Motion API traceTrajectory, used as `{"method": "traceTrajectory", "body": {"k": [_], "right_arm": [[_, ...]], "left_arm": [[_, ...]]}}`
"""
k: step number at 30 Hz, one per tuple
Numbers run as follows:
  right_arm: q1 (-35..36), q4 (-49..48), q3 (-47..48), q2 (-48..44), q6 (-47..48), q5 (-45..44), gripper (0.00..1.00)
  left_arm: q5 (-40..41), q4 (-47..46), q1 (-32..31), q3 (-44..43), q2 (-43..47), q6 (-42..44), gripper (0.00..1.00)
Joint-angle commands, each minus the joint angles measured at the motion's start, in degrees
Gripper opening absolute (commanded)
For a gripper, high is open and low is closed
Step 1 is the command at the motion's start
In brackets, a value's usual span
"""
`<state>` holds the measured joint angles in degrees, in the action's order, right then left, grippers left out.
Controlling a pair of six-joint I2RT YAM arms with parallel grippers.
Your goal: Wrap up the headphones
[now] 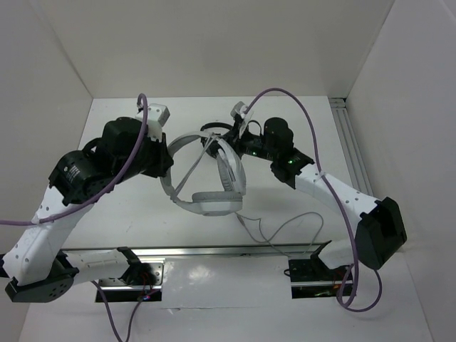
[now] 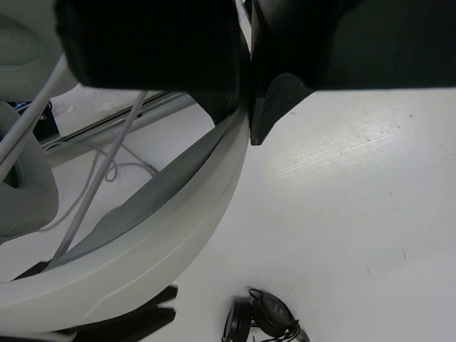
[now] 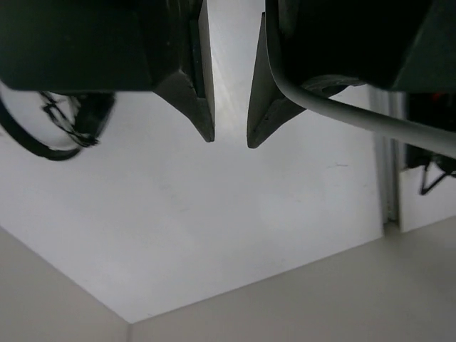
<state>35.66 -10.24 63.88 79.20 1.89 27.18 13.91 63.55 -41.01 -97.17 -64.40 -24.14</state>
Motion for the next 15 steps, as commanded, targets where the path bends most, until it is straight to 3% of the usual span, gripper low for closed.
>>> {"method": "traceTrajectory", "body": {"k": [1,6,15], "right_arm": [[-1.1,-17.5,-5.2,1.0,-13.5,11.0,0.37],[1.2,-39.2,-11.9,8.6,-24.2,15.1,0.54],[9.0,-54.3,-14.7,27.1,-31.9,13.7,0.54]], "left_arm": [[-6.0,-4.8,-0.6,-7.1,1.6,-3.8,0.00],[1.4,-4.8,-0.6,-12.9,-1.4,-6.9,0.00],[18.2,-2.6,1.2,-25.1,-11.7,-12.9,0.00]]}}
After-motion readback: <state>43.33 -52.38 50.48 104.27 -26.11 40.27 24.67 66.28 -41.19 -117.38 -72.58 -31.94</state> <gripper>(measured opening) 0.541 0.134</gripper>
